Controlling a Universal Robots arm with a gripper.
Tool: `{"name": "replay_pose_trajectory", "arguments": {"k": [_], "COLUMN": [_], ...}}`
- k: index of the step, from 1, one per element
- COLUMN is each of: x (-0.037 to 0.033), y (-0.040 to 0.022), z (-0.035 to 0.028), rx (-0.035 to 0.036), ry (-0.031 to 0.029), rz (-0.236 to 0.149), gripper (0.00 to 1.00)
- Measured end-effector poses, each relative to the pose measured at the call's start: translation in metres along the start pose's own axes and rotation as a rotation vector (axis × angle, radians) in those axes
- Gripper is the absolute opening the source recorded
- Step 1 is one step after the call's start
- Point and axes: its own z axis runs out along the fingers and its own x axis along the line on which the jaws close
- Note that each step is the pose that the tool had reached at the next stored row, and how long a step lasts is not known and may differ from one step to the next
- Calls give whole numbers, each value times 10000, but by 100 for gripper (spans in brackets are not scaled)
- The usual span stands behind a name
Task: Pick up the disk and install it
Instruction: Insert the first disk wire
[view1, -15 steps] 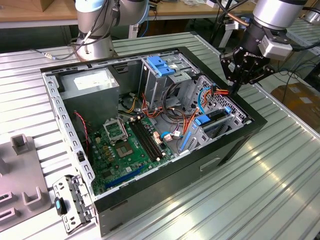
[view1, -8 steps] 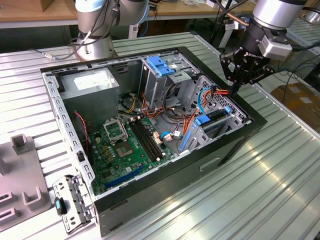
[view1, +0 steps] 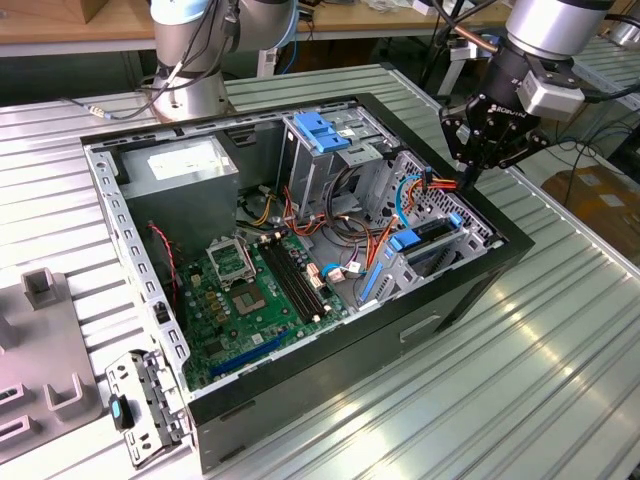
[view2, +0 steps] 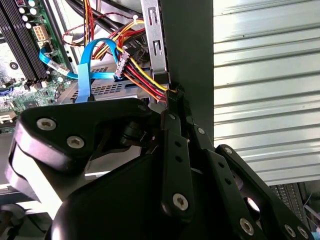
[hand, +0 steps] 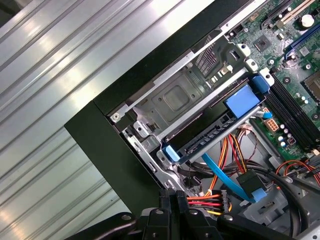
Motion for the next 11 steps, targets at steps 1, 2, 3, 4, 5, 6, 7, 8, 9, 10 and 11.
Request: {"name": "replay_pose_trajectory", "arguments": {"k": [1, 2, 3, 4, 5, 6, 7, 8, 9, 10, 11], "x": [1, 2, 2, 2, 1, 1, 0, -3, -7, -13, -23], "y": [0, 0, 0, 1, 1, 1, 1, 4, 7, 11, 20], "z": [-22, -35, -36, -37, -38, -38, -38, -38, -39, -39, -39], "rx": [-2, 1, 0, -7, -14, -21, -25, -30, -33, -35, -36], "ry": [2, -1, -3, -2, -1, -2, -3, -3, -3, -3, -4], "rz": [0, 5, 67, 164, 256, 408, 482, 566, 617, 657, 684], "gripper": [16, 16, 16, 16, 16, 16, 16, 16, 16, 16, 16]}}
